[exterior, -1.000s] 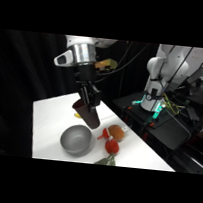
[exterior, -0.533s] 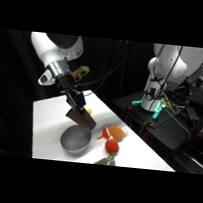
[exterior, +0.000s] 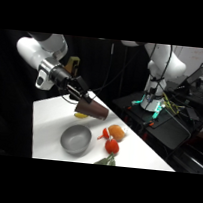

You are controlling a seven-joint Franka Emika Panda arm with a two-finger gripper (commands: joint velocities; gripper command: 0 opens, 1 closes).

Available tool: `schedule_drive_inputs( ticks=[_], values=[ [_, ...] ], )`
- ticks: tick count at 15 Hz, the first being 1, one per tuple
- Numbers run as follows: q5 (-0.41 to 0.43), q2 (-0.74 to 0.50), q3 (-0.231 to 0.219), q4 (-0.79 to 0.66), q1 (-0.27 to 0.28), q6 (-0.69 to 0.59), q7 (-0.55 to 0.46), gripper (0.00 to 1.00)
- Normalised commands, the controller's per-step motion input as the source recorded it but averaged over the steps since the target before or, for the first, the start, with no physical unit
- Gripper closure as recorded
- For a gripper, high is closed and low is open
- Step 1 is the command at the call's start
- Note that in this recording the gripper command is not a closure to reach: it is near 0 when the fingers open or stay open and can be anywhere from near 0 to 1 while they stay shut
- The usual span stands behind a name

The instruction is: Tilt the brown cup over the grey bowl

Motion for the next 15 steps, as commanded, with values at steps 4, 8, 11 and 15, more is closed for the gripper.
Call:
schedule_drive_inputs(
  ticks=[4,8,11,15],
  values=[
    [0.331,0.5,0.124,0.79,-0.089,-0.58,0.41,0.1],
    [-0.018,0.03,-0.09,0.27,0.082,0.21,0.23,0.1],
    [-0.257,-0.3,-0.2,-0.21,0.164,0.55,-0.06,0.1],
    [-0.316,-0.62,-0.247,-0.81,0.178,0.72,-0.25,0.1]
  ],
)
